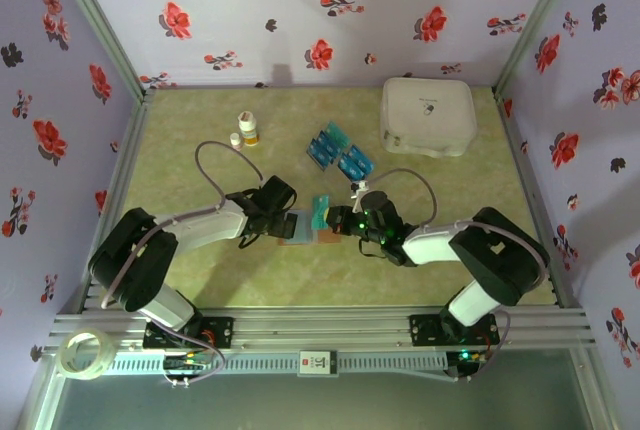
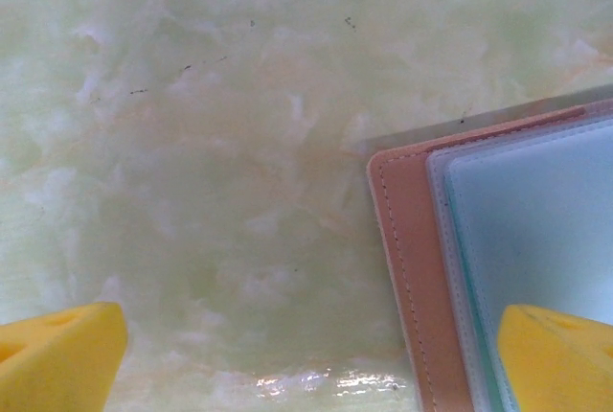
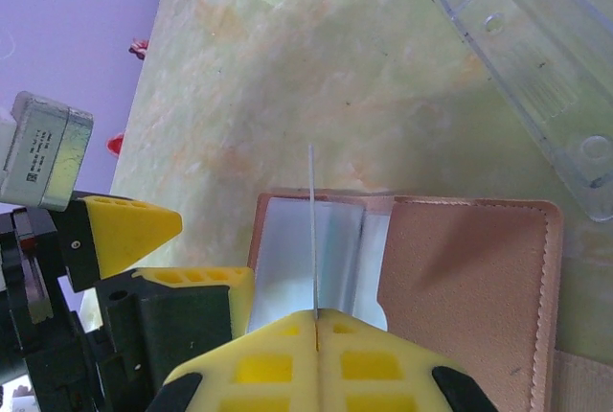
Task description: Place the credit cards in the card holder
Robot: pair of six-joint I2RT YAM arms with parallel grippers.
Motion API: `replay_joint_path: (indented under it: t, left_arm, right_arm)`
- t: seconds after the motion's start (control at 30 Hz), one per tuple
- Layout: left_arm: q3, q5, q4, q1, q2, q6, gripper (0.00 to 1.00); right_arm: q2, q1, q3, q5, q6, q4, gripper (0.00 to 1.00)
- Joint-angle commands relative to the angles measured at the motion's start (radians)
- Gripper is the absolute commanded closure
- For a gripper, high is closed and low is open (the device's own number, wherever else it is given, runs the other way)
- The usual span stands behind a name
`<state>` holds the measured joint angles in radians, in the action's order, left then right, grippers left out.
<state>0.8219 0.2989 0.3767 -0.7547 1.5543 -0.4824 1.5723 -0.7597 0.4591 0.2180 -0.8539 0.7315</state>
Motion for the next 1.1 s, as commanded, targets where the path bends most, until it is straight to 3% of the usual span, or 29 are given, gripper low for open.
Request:
replay_joint_path:
  t: [0.0,1.07]
  left_arm:
    - [0.002,0.036,0.001,-0.008,0.015,0.007,0.00]
    - [0.000,0.086,0.044,-0.008,0.036,-0.039,0.00]
  right_arm:
    - [0.029,-0.007,-0.010,0.017,-0.025,0.068,1.00]
    - [0.129,-0.006,-0.009,0.032,-0.067,0.198,1.00]
